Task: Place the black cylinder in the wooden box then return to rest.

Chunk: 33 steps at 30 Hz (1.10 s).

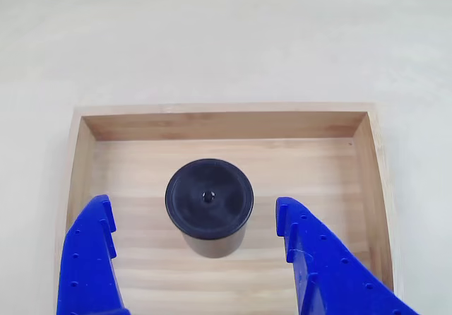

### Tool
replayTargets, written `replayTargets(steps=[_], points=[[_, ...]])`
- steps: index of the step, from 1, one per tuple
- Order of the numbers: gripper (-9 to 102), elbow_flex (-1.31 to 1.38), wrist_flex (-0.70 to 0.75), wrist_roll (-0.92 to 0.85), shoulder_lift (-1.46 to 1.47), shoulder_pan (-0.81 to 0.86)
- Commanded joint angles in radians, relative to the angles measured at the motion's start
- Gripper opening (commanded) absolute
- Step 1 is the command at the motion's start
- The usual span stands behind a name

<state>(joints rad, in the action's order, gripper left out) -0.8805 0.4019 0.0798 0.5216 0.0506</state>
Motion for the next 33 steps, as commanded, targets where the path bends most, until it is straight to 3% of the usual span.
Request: replayTargets(steps=[1,9,16,33], points=[[32,-0.018,0.127,-0.014,0.275,-0.023],[22,-0.114,0.434,-0.058,0.653,-0.023],[0,-0.186,0.629,-0.124,0.904,-0.028],[0,-0.482,0.775,-0.170,1.201,-0.040]])
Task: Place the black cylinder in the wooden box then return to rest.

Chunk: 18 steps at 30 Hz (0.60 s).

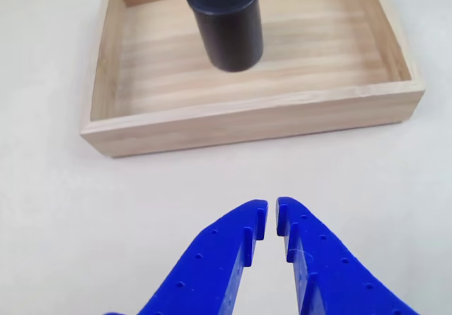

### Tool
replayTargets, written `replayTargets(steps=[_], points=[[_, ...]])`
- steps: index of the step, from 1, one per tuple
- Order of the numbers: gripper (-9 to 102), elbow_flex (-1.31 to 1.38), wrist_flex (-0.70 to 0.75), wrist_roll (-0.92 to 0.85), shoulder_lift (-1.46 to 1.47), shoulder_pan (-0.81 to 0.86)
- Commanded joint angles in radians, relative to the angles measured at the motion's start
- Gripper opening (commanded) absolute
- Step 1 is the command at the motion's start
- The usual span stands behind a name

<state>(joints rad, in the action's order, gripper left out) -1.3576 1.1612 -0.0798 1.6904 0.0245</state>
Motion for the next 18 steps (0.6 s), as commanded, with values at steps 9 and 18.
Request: replayTargets(steps=[9,18], points=[[-1,-0.117,0.041,-0.008,0.032,-0.012],[-1,-0.224,0.077,0.009,0.032,-0.011]])
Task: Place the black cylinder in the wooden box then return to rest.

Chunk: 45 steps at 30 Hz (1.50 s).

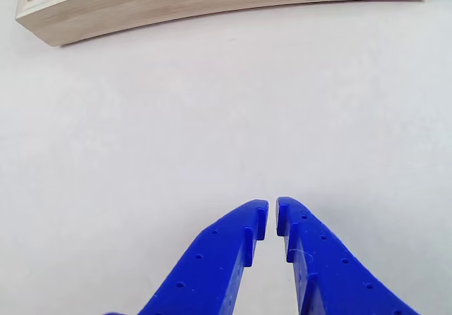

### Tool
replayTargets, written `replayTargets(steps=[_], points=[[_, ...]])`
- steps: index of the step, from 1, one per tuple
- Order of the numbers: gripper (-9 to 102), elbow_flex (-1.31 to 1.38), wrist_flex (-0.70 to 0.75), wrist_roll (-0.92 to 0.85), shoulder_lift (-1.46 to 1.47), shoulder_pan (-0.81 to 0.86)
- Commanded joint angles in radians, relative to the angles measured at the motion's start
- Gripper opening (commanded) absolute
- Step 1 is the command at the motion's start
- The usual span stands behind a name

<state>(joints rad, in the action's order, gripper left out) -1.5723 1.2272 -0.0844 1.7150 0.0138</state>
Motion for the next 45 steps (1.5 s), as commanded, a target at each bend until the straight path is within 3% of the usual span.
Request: replayTargets(steps=[1,10,45], points=[[-1,-0.017,0.018,0.023,0.008,0.000],[-1,-0.037,0.133,0.067,0.009,-0.009],[0,-0.038,0.135,0.054,0.009,-0.014]])
